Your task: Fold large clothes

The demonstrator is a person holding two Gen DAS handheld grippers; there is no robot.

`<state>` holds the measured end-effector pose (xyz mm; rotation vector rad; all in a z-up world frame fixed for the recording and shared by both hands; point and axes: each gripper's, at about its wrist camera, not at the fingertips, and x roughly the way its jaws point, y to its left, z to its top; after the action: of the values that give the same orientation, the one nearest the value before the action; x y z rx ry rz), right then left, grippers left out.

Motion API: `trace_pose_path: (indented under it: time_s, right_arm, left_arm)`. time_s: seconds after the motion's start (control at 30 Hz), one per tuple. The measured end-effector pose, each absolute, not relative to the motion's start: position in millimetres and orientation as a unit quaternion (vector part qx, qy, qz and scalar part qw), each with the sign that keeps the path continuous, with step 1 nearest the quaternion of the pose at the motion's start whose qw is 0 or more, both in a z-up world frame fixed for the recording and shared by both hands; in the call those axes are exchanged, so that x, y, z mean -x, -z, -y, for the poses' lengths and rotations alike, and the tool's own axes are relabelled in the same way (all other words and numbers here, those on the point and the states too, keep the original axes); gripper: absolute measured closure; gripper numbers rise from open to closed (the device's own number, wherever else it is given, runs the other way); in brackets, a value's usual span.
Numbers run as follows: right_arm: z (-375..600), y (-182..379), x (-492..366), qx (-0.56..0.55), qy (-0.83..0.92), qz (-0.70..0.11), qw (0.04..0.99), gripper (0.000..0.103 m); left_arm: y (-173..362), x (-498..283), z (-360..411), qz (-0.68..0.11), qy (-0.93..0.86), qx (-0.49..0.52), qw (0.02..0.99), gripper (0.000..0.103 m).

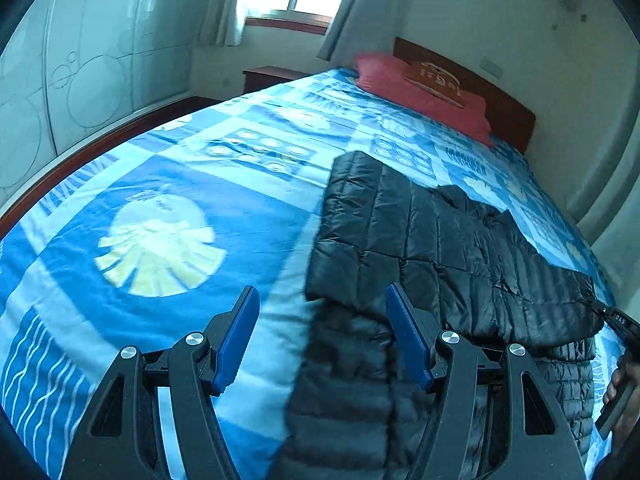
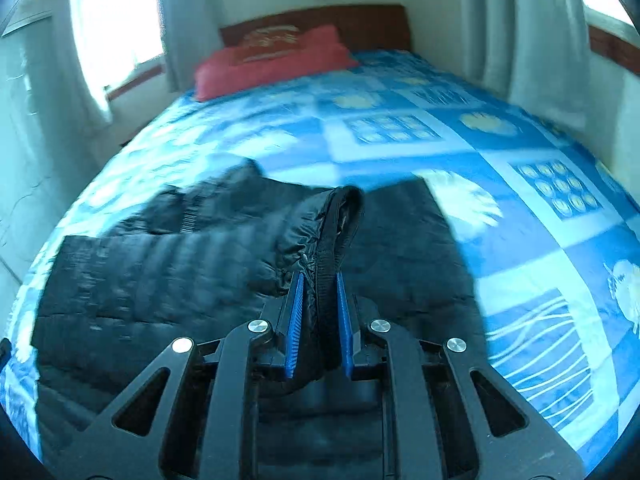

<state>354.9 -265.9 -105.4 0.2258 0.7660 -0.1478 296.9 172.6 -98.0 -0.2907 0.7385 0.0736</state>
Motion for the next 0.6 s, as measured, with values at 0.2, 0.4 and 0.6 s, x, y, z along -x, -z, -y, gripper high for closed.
trace_pose_path:
  time_s: [0.2, 0.4, 0.6]
  right_arm:
    - [287.5, 140.1, -359.5, -0.120, 0.080, -0.414, 0.899, 0.078]
    - [272.9, 119.0, -348.7, -0.124, 0.072, -0.358, 0.923, 0.060]
    - [249.2, 163.1, -372.7, -0.087, 0.036, -0.420, 0.903, 0.058]
  left_arm:
    - [113.9, -332.2, -151.7, -0.383, -0.041, 0.109, 0.916, 0.038]
    - [119.3, -362.5, -144.7, -0.389, -0.056, 0.080, 0.916, 0.038]
    - [148.0, -388.8, -146.7, -0.431, -0.077, 0.057, 0.897, 0.036]
